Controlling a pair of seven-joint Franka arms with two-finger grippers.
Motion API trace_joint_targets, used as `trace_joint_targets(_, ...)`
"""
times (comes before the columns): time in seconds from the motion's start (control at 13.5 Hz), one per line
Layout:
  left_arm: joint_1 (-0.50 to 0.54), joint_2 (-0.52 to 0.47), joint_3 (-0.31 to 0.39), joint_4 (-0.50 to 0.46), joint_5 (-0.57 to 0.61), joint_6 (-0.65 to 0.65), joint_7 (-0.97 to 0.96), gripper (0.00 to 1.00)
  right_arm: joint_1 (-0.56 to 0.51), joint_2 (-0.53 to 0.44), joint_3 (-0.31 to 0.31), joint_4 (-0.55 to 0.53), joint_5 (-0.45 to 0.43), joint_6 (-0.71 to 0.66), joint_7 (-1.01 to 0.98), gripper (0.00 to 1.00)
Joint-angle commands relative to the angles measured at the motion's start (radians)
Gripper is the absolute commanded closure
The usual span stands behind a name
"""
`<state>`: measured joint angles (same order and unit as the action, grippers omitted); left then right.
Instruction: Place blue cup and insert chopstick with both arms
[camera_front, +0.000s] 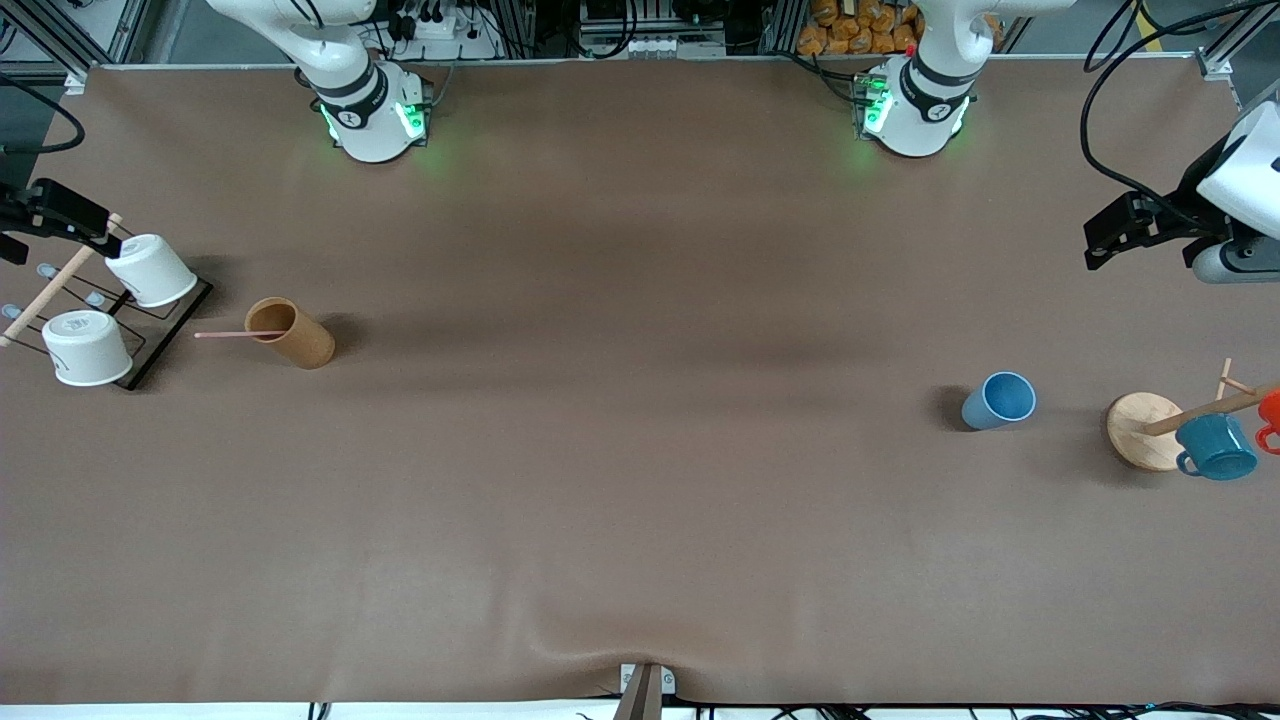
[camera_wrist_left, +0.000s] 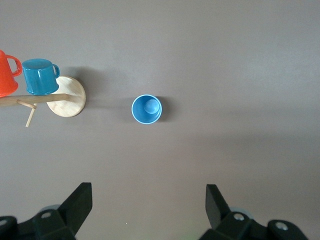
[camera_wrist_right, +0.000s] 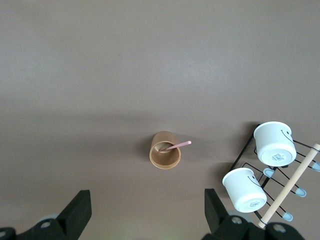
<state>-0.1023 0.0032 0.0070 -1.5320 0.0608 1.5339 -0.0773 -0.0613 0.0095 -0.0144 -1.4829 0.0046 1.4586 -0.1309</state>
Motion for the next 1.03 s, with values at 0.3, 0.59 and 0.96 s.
trace_joint_targets(0.3,0.006,0.003,-0.001,0.018,-0.015,-0.025,0.033,0.0,-0.009,-0.002,0.004,0.012,0.018,-0.011,-0.015,0.0)
trace_joint_targets(0.59,0.074,0.041,-0.002,-0.044,-0.013,0.017,0.057,0.0,-0.017,0.009,0.001,0.012,0.017,-0.012,-0.015,0.0)
trace_joint_targets(0.96,0.122,0.04,0.001,-0.33,-0.001,0.312,0.08,0.0,-0.04,0.043,0.001,0.007,-0.002,-0.006,-0.024,0.0)
